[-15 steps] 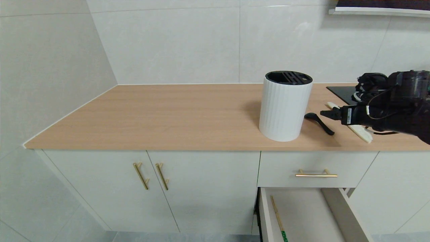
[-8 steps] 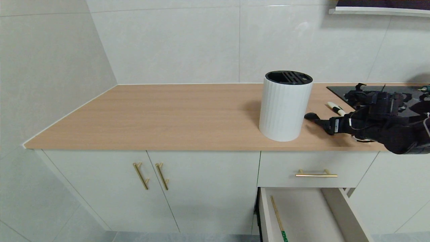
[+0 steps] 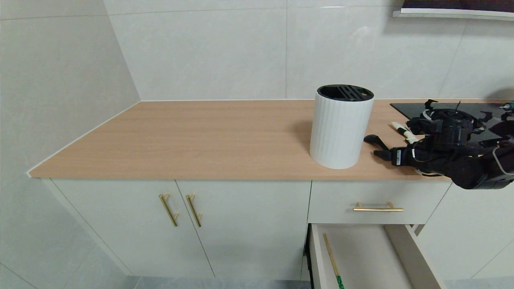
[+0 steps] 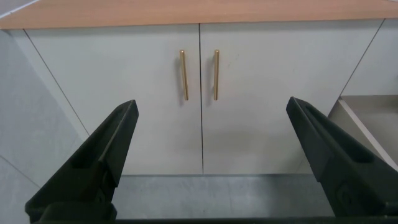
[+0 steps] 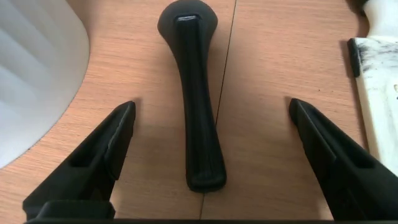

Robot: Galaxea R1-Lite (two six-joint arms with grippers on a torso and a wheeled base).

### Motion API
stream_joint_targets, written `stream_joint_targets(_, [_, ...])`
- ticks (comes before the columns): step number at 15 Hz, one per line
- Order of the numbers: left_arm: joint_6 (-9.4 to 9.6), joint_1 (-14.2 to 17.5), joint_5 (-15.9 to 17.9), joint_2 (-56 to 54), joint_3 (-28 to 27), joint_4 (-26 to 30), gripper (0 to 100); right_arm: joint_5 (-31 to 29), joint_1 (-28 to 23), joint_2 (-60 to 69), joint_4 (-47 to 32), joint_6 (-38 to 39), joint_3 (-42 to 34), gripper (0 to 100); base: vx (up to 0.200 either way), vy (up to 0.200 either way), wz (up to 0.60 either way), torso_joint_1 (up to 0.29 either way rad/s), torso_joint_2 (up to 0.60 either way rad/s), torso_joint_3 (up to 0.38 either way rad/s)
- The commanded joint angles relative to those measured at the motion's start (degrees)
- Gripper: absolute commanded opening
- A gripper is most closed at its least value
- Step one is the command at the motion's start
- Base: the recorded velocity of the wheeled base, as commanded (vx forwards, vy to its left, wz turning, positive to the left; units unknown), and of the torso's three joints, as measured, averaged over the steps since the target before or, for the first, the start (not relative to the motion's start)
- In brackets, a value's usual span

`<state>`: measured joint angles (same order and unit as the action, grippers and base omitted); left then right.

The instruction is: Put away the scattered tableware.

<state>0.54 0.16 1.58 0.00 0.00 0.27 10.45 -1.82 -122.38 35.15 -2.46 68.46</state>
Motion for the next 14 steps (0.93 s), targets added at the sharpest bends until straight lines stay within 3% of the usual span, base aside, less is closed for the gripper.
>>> stream_joint_targets(1, [-0.01,0.0,0.0,0.0,0.0,0.0,100,0.0,0.3,-0.1,-0.3,0.0,-0.2,0,0.000,0.000,0.00,0.000,0.00,0.000])
stream_joint_targets(10, [-0.01,0.0,0.0,0.0,0.0,0.0,100,-0.5,1.2,0.4,-0.6,0.0,-0.4,0,0.000,0.000,0.00,0.000,0.00,0.000])
stream_joint_targets(14, [-0.01,0.0,0.0,0.0,0.0,0.0,100,-0.8,2.4,9.0,-5.5,3.6,-3.0,0,0.000,0.000,0.00,0.000,0.00,0.000])
